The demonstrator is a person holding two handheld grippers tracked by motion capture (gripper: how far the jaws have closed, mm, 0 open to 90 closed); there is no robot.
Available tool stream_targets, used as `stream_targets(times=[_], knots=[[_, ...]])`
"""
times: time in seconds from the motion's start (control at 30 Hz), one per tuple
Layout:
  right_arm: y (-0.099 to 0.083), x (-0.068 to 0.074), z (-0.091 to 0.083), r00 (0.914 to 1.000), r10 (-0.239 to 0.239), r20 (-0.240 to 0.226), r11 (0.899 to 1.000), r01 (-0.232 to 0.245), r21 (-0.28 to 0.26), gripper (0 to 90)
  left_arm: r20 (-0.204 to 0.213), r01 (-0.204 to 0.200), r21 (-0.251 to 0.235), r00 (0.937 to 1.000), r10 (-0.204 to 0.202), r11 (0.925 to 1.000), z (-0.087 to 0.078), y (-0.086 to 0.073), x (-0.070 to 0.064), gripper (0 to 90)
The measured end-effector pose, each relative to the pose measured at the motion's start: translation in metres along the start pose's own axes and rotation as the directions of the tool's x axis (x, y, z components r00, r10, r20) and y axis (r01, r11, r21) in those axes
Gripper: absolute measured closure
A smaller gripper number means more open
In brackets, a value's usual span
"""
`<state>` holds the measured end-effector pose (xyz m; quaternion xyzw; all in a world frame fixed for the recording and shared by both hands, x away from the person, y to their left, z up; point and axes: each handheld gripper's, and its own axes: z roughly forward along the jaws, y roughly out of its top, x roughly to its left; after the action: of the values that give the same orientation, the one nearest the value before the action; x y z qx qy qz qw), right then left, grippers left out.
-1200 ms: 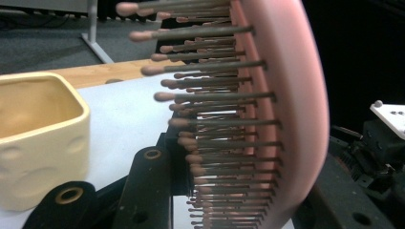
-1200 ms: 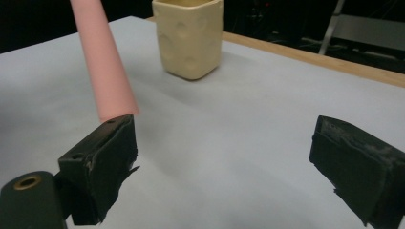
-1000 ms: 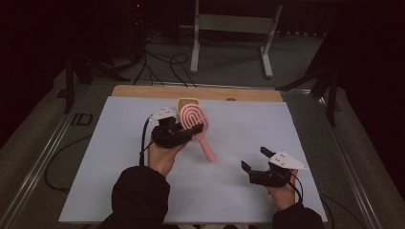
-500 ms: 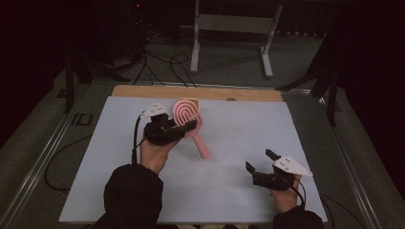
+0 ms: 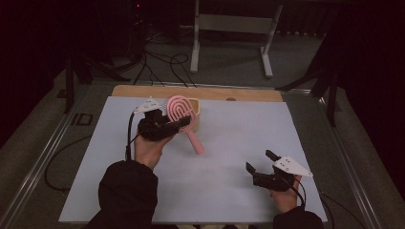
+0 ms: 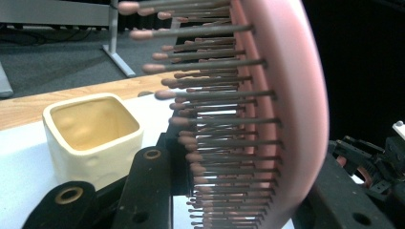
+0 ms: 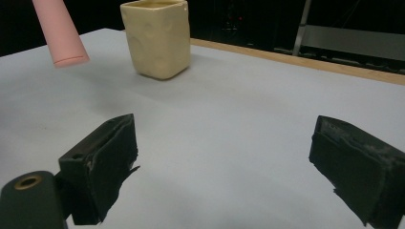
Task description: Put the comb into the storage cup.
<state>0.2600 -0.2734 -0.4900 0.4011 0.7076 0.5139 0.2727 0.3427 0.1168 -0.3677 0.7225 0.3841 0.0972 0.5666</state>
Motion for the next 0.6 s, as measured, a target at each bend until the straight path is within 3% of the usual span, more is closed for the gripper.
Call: stream_targets(times=[0.6], knots=[[-0.0010, 0.0011, 0.0018, 0.9999, -0.005, -0.009, 1.000, 0.005, 0.014, 8.8, -0.019, -0.011, -0.016, 0.9998, 0.011, 0.9998, -0.0021, 0.0087, 0.0077, 64.2]])
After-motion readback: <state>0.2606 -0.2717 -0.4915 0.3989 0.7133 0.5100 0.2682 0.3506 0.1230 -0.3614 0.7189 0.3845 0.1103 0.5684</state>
